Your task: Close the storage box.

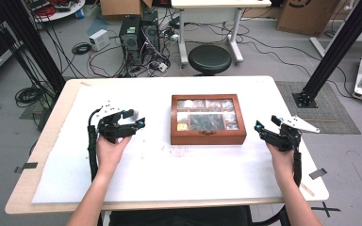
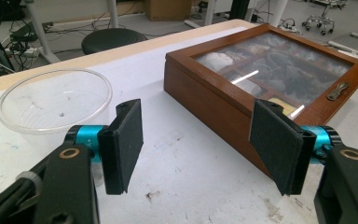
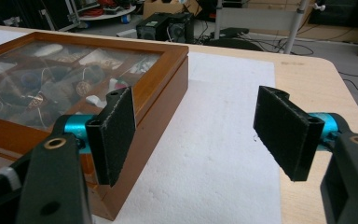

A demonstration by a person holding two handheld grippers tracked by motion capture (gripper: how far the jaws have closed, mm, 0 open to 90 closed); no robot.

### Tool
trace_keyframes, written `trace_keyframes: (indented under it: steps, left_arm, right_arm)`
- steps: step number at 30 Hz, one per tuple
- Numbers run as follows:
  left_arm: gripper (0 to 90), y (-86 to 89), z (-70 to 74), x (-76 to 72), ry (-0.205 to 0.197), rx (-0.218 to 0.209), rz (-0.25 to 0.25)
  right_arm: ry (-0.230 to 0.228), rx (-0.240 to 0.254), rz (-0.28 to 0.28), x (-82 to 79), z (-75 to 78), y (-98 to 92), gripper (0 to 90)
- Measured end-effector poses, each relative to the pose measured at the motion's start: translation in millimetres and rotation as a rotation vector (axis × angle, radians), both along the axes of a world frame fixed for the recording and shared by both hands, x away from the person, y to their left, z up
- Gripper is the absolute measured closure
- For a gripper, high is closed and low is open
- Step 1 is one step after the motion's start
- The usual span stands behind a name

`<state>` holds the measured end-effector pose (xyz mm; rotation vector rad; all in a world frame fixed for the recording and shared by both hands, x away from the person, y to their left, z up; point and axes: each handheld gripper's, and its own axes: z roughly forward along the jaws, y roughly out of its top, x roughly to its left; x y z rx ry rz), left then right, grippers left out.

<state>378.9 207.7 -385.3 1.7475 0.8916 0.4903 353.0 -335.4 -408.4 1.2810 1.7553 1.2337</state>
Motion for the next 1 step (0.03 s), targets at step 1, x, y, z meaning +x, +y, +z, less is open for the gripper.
trace_keyframes:
  steps: [1]
  left_arm:
    - [35.0, 0.0, 0.0, 0.0, 0.0, 0.0, 0.0]
  right_arm:
    - [0.001, -0.001, 0.0, -0.1, -0.1, -0.3, 30.0]
